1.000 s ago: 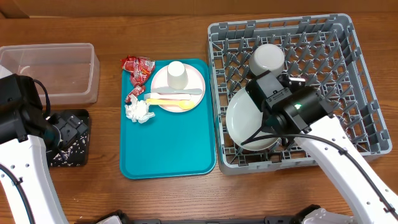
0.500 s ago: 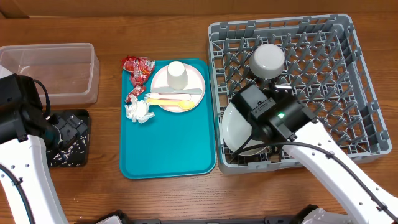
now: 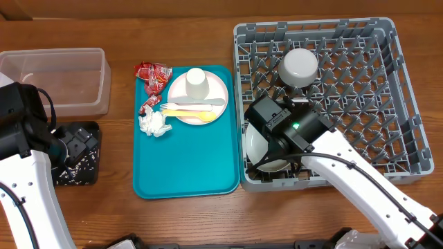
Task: Sort waste into correct bins and load items into the dishwasher rack
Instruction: 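Lower the plate upright into the rack's left side with the right gripper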
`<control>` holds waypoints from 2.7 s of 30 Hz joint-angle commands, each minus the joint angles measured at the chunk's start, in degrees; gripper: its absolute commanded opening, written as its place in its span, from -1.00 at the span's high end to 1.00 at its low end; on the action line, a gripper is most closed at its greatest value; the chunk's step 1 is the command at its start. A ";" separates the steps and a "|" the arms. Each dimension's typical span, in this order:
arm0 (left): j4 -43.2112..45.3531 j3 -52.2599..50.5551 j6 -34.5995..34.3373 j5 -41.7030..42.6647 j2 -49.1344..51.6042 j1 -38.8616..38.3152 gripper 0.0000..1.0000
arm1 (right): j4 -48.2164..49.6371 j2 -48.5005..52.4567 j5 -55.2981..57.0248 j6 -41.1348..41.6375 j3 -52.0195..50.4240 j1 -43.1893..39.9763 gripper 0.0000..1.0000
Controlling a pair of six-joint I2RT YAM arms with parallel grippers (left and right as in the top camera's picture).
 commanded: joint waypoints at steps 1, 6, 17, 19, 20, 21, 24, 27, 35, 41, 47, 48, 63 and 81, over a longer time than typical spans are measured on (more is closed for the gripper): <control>0.07 0.85 -0.79 -0.26 0.20 0.33 -1.00 | -0.55 -0.44 -3.56 0.22 6.21 0.35 0.07; 0.07 0.85 -0.79 -0.26 0.20 0.31 -0.99 | -1.79 -0.61 -7.19 -0.35 12.11 0.35 0.30; 0.07 0.85 -0.79 -0.24 0.20 0.31 -1.00 | -2.08 -0.81 -11.54 -2.75 13.09 0.35 0.14; 0.07 0.85 -0.79 -0.26 0.20 0.31 -1.00 | -3.19 -0.92 -8.59 -1.66 13.09 0.11 0.13; 0.07 0.85 -0.79 -0.26 0.20 0.33 -1.00 | -4.11 -1.03 -6.58 0.35 13.11 -0.15 0.13; 0.07 0.85 -0.79 -0.26 0.20 0.31 -0.99 | -4.96 -1.03 -5.01 2.05 13.11 -0.57 0.13; 0.07 0.85 -0.79 -0.26 0.20 0.31 -1.00 | -6.73 -1.03 -2.19 4.42 13.11 -2.95 0.14; 0.07 0.85 -0.79 -0.26 0.20 0.31 -0.99 | -7.02 -1.03 -1.99 4.48 13.09 -7.21 0.32; 0.07 0.85 -0.79 -0.26 0.20 0.31 -1.00 | -4.87 -0.98 -2.29 2.86 12.57 -17.18 0.88; 0.07 0.85 -0.79 -0.26 0.20 0.31 -1.00 | 0.02 -0.92 -11.04 -1.77 7.78 -18.21 0.92; 0.07 0.85 -0.79 -0.26 0.20 0.31 -0.99 | 5.81 -0.90 -16.72 -1.77 1.55 -18.05 0.92; 0.07 0.85 -0.79 -0.26 0.20 0.33 -1.00 | 6.38 -0.90 -17.70 -1.77 1.01 -18.05 0.92; 0.07 0.85 -0.76 -0.26 0.20 0.31 -1.00 | 6.67 -1.77 -26.03 -8.92 6.19 -18.01 0.92; 0.07 0.85 -0.79 -0.26 0.20 0.31 -1.00 | 5.99 -6.47 -26.43 -10.43 10.88 -18.01 0.89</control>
